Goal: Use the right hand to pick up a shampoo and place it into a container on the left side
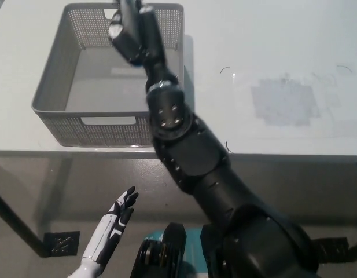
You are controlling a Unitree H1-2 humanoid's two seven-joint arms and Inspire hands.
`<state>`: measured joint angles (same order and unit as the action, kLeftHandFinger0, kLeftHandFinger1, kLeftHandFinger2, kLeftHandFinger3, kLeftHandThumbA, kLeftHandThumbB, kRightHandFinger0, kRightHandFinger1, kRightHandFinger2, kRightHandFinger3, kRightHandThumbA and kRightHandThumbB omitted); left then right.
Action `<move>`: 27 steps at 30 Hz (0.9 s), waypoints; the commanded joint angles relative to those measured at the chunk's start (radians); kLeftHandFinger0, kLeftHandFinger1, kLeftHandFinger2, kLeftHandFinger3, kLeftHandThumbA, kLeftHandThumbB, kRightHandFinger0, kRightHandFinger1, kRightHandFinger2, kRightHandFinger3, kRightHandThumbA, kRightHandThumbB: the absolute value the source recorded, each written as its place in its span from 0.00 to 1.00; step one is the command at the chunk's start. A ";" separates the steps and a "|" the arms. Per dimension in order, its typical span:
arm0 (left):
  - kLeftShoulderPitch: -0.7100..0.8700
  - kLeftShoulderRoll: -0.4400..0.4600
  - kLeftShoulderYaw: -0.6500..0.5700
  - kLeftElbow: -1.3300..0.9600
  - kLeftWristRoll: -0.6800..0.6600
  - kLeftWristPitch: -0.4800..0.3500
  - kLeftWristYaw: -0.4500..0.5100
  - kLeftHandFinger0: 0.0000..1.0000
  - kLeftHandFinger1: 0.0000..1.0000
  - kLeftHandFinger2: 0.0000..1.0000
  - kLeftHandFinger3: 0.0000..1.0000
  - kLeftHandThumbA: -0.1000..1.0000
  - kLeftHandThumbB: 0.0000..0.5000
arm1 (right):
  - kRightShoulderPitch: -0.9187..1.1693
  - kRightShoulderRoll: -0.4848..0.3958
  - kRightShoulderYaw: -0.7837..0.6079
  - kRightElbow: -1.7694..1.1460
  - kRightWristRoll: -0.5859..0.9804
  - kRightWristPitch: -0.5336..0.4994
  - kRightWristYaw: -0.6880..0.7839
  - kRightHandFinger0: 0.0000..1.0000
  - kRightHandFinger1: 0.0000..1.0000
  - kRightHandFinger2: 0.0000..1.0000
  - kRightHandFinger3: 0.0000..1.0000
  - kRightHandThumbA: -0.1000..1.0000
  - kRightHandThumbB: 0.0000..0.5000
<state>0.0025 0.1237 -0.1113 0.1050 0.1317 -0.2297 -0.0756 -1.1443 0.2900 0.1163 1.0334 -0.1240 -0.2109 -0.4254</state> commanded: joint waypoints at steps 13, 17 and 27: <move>-0.028 0.017 -0.003 -0.029 0.000 0.007 -0.031 1.00 1.00 1.00 1.00 1.00 0.44 | -0.099 0.010 0.020 0.261 -0.031 -0.171 -0.009 0.00 0.39 0.80 0.82 0.00 0.26; -0.029 0.020 -0.003 -0.031 0.009 0.004 -0.032 1.00 1.00 1.00 1.00 1.00 0.44 | -0.091 0.002 0.021 0.268 -0.029 -0.177 0.010 0.14 0.52 0.88 0.90 0.01 0.25; -0.034 0.023 -0.007 -0.027 0.012 0.002 -0.034 1.00 1.00 1.00 1.00 1.00 0.44 | -0.091 -0.030 0.009 0.254 -0.005 -0.231 0.122 0.95 1.00 1.00 1.00 0.75 0.78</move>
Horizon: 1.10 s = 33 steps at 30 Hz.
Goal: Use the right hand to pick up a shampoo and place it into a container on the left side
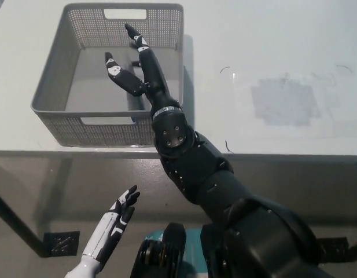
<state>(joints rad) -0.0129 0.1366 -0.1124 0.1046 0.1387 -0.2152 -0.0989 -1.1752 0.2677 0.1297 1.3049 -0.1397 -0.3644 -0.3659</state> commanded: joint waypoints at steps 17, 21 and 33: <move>-0.037 0.012 -0.009 -0.024 0.009 -0.001 -0.013 1.00 1.00 1.00 1.00 1.00 0.45 | -0.051 -0.079 -0.020 -0.298 0.014 -0.069 0.099 1.00 1.00 1.00 1.00 0.94 0.78; -0.042 0.011 -0.007 -0.014 -0.007 -0.015 -0.018 1.00 1.00 1.00 1.00 1.00 0.44 | 0.051 -0.116 -0.030 -0.626 0.027 0.017 0.140 1.00 1.00 1.00 1.00 0.96 0.75; -0.039 0.019 0.000 -0.020 0.007 -0.008 -0.008 1.00 1.00 1.00 1.00 1.00 0.49 | 0.454 -0.214 -0.047 -1.386 0.114 0.190 0.223 1.00 1.00 1.00 1.00 0.98 0.74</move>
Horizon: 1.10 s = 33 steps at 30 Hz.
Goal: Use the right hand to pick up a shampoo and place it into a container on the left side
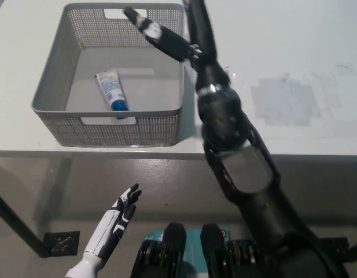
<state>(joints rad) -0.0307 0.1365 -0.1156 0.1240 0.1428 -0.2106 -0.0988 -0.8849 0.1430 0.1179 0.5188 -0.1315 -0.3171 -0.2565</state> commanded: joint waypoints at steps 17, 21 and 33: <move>0.008 0.004 0.009 -0.032 -0.005 -0.022 0.004 1.00 1.00 1.00 1.00 1.00 0.43 | 0.741 -0.171 -0.024 -0.710 0.273 0.014 0.145 1.00 1.00 1.00 1.00 1.00 0.58; 0.024 -0.003 0.015 -0.043 -0.012 -0.022 0.009 1.00 1.00 1.00 1.00 1.00 0.44 | 0.836 -0.155 -0.023 -0.606 0.270 -0.060 0.160 1.00 1.00 1.00 1.00 1.00 0.49; 0.051 -0.007 0.047 -0.025 -0.033 -0.042 0.018 1.00 1.00 1.00 1.00 1.00 0.43 | 0.983 -0.135 -0.029 -0.420 0.306 -0.135 0.231 1.00 1.00 1.00 1.00 0.97 0.43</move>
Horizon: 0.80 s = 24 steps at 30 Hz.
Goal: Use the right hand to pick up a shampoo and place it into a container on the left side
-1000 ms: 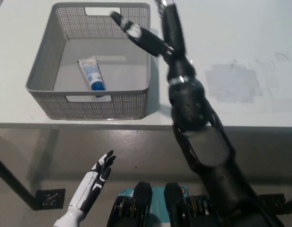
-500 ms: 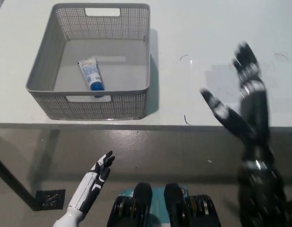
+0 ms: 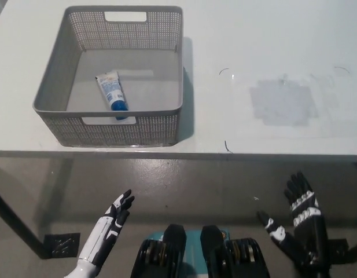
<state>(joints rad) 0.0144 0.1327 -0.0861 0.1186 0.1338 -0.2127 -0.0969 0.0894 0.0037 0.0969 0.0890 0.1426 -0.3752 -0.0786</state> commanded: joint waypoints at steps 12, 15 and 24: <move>0.030 -0.027 0.049 0.012 -0.027 -0.072 0.033 1.00 1.00 1.00 1.00 1.00 0.40 | -0.027 0.001 -0.011 0.090 0.030 -0.040 0.103 1.00 1.00 1.00 1.00 0.93 0.40; 0.036 -0.028 0.047 0.016 -0.021 -0.073 0.032 1.00 1.00 1.00 1.00 1.00 0.41 | -0.024 0.004 -0.014 0.099 0.034 -0.044 0.109 1.00 1.00 1.00 1.00 0.91 0.39; 0.034 -0.025 0.047 0.033 -0.025 -0.094 0.034 1.00 1.00 1.00 1.00 1.00 0.36 | -0.037 0.005 -0.016 0.113 0.036 -0.038 0.126 1.00 1.00 1.00 1.00 0.91 0.39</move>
<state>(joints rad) 0.0546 0.1055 -0.0463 0.1512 0.1200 -0.2561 -0.0789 0.0786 0.0012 0.0843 0.2086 0.1627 -0.3790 0.0065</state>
